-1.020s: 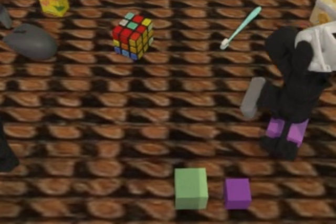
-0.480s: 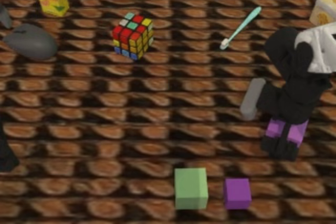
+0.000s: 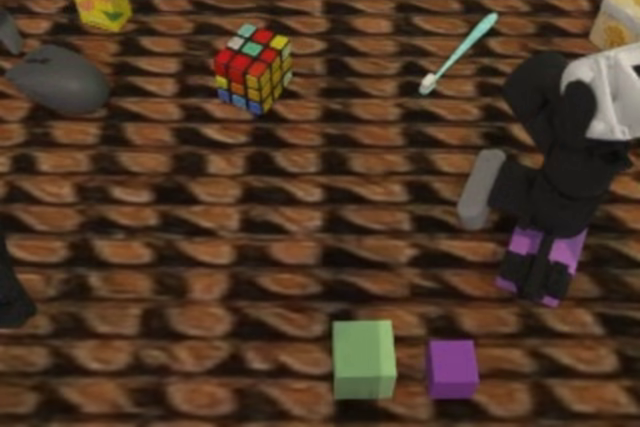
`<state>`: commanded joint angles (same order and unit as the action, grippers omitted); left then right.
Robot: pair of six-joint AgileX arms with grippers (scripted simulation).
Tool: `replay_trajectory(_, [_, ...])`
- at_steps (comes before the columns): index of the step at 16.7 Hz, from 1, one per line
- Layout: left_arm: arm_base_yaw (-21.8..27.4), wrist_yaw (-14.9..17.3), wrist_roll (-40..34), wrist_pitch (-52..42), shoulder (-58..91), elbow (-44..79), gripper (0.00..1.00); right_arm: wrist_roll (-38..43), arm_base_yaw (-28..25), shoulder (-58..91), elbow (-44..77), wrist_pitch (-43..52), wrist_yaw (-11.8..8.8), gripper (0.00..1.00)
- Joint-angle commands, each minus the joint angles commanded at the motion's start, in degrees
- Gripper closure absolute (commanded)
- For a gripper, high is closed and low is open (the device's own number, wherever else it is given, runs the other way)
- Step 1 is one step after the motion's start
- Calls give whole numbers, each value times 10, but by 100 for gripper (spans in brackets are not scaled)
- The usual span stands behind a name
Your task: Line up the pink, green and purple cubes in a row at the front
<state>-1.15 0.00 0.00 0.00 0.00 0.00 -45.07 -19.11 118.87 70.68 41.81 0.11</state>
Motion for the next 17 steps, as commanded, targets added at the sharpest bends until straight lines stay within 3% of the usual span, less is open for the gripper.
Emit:
replay_trajectory(2, [0,0,0,0,0,0,0,0,0,0,0,0,0,100])
replay_trajectory(11, [0,0,0,0,0,0,0,3,1,-9,2,8,-2,100])
replay_trajectory(17, [0,0,0,0,0,0,0,2,-2,-53,55,111,-3,100])
